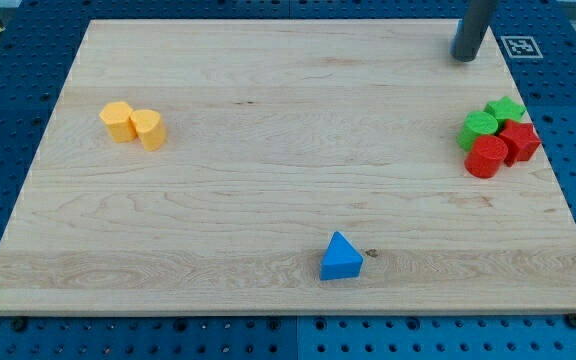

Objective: Move the blue triangle upwards

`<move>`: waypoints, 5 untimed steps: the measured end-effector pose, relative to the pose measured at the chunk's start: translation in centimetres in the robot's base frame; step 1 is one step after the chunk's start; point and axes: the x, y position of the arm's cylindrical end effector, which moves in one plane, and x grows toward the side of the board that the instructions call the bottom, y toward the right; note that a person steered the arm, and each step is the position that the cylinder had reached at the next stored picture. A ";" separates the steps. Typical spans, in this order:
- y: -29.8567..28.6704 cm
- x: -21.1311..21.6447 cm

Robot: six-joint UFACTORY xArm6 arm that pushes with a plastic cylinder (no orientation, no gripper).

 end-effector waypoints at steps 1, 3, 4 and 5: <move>0.0 -1.0; -0.4 -2.2; -6.1 0.9; -11.7 4.7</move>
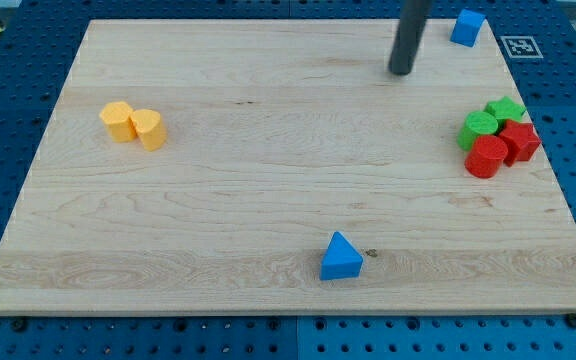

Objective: Move the blue triangle upwards

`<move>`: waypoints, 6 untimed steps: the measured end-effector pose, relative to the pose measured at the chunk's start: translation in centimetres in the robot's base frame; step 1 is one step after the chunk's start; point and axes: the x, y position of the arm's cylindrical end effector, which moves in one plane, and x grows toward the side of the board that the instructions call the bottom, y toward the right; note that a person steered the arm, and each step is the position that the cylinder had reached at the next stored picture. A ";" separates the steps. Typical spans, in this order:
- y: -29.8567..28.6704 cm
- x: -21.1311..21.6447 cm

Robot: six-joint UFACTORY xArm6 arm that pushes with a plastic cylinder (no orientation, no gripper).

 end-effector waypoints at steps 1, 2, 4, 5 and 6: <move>-5.6 5.6; -11.0 11.3; -18.8 24.9; -18.2 29.9; -13.6 30.0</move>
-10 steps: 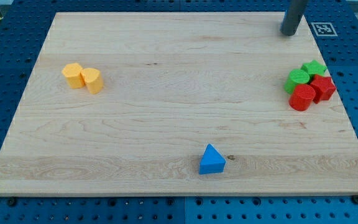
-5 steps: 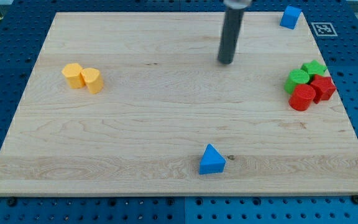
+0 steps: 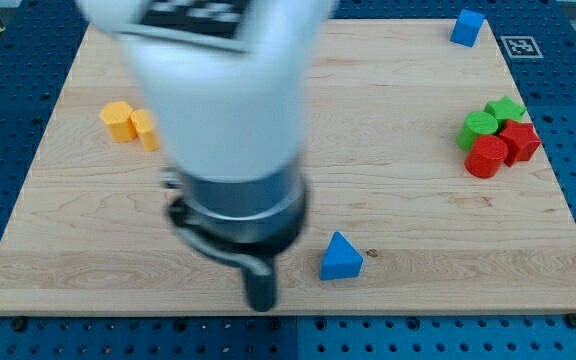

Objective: Move the blue triangle upwards

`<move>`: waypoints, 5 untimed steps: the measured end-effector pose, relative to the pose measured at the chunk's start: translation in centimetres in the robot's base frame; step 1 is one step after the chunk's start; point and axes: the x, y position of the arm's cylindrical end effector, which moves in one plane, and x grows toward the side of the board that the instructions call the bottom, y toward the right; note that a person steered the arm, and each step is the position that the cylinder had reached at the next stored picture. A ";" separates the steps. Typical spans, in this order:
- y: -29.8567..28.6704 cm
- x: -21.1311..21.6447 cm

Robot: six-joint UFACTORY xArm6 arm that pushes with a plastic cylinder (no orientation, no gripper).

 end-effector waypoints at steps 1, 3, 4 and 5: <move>7.1 0.0; 7.1 0.0; 6.8 -0.1; 6.8 -1.0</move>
